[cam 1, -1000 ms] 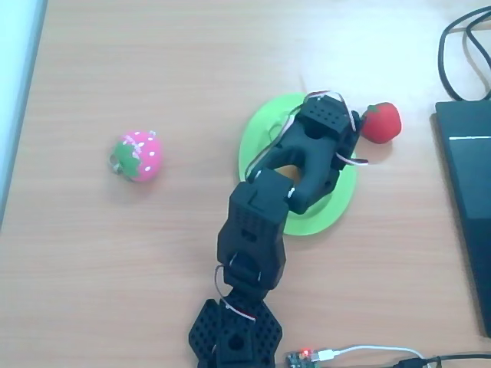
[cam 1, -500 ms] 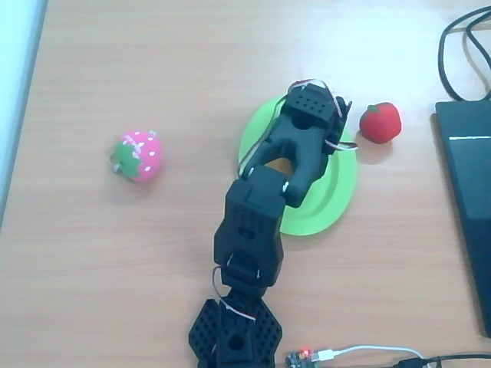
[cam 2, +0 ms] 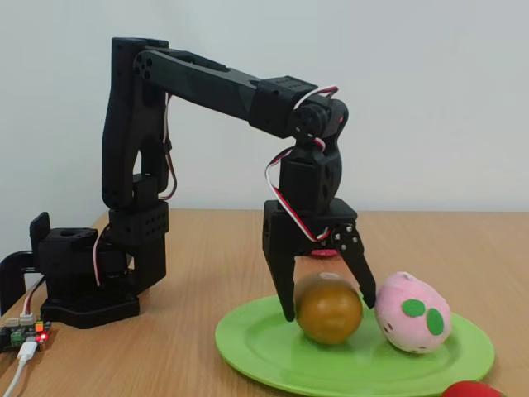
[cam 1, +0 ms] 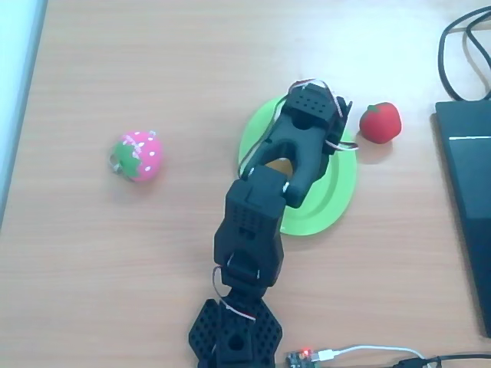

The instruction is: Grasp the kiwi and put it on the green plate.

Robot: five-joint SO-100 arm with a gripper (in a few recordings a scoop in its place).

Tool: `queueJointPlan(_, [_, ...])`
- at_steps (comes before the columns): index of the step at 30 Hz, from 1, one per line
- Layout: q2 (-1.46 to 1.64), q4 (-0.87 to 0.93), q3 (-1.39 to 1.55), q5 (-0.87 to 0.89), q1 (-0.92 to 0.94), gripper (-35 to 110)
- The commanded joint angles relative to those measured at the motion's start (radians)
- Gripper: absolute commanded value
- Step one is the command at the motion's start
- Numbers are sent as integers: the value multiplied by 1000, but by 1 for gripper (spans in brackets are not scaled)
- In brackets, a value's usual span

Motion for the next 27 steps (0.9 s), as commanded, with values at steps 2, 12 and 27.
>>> queueJointPlan(2, [18, 17, -18, -5, 0, 46])
queueJointPlan(12, [71, 84, -18, 11, -18, 44])
queueJointPlan(27, [264, 181, -20, 103, -160, 39])
